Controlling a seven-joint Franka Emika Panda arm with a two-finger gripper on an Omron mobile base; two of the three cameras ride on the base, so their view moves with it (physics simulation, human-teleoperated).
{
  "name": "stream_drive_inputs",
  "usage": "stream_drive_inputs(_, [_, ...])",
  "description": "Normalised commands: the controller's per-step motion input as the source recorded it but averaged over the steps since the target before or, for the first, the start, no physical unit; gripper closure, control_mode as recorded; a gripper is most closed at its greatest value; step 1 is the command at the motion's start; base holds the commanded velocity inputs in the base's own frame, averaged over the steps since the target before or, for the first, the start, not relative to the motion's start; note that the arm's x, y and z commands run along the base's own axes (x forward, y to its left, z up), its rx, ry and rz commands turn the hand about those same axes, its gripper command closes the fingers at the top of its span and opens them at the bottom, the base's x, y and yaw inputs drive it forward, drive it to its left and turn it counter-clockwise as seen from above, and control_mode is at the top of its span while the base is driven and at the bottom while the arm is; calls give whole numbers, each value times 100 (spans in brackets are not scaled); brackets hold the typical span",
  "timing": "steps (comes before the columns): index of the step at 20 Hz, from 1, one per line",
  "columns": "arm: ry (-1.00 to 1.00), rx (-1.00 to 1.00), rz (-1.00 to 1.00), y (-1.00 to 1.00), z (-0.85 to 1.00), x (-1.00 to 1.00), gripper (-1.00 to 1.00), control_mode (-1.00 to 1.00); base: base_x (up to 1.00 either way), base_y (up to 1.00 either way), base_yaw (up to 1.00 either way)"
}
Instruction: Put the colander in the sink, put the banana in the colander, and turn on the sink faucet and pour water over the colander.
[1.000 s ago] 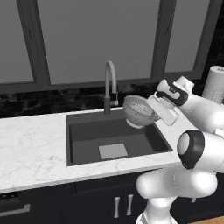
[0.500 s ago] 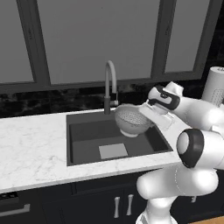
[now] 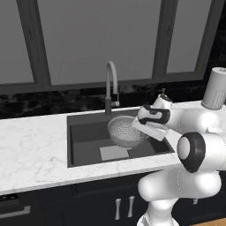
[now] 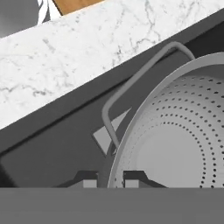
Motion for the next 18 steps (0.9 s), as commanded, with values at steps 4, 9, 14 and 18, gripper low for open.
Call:
stream_drive_inputs(4, [0, -5, 9, 9, -52, 16, 100, -100, 0, 0, 0])
stream_drive_inputs(9, [0, 0, 10, 6, -41, 18, 100, -100, 0, 0, 0])
stream_drive_inputs(14, [0, 0, 10, 4, -26, 20, 100, -100, 0, 0, 0])
stream_drive_inputs(18, [0, 0, 9, 8, -21, 25, 100, -100, 0, 0, 0])
